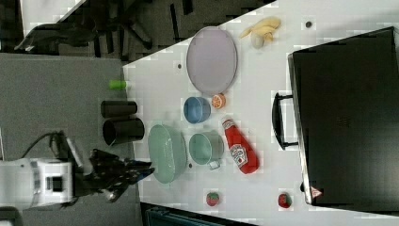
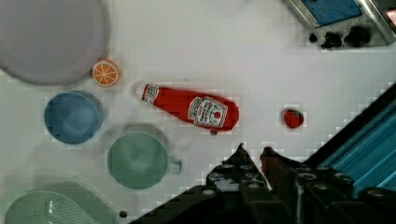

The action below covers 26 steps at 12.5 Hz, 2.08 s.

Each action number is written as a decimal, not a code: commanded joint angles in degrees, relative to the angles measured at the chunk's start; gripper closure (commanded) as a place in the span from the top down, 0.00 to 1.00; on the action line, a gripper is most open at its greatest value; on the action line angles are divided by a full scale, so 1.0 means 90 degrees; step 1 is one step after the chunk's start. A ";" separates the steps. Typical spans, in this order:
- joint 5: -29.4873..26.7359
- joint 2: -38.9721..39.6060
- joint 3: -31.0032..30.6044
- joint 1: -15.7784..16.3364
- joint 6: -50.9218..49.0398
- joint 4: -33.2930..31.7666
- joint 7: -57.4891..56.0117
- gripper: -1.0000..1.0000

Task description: Flap open oven.

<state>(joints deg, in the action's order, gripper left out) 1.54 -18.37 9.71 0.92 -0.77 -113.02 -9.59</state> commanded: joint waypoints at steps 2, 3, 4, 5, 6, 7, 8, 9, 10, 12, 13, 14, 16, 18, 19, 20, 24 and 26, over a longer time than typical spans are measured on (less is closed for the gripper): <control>0.0022 0.0459 0.0694 -0.0127 0.0458 -0.0108 -0.2641 0.17; 0.0033 0.0608 0.0860 -0.0139 0.0688 -0.0116 -0.3234 0.17; 0.0079 0.0757 0.1015 -0.0160 0.0931 -0.0139 -0.3827 0.17; 0.0145 0.0906 0.1157 -0.0175 0.1207 -0.0170 -0.4408 0.17; 0.0184 0.1067 0.1295 -0.0186 0.1515 -0.0203 -0.4955 0.17; 0.0189 0.1237 0.1436 -0.0192 0.1859 -0.0250 -0.5431 0.17; 0.0206 0.1415 0.1570 -0.0197 0.2229 -0.0303 -0.5838 0.17; 0.0251 0.1595 0.1686 -0.0201 0.2583 -0.0360 -0.6194 0.17; 0.0256 0.1764 0.1782 -0.0203 0.2933 -0.0442 -0.6482 0.17; 0.0255 0.2079 0.1938 -0.0208 0.3522 -0.0639 -0.6645 0.17; 0.0255 0.2224 0.2008 -0.0209 0.3781 -0.0752 -0.6643 0.17; 0.0255 0.2350 0.2046 -0.0209 0.4032 -0.0883 -0.6647 0.17; 0.0255 0.2543 0.2066 -0.0209 0.4598 -0.1167 -0.6655 0.17; 0.0255 0.2704 0.2073 -0.0220 0.5173 -0.1458 -0.6655 0.17; 0.0254 0.2786 0.2072 -0.0224 0.5416 -0.1584 -0.6653 0.17; 0.0254 0.2875 0.2073 -0.0229 0.5600 -0.1679 -0.6654 0.17; 0.0282 0.3135 0.1968 -0.0155 0.5961 -0.1764 -0.6614 0.17; 0.0574 0.3204 0.1924 -0.0008 0.5963 -0.1769 -0.6428 0.17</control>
<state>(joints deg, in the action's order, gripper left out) 5.17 9.44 28.27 -0.73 51.76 -128.80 -67.03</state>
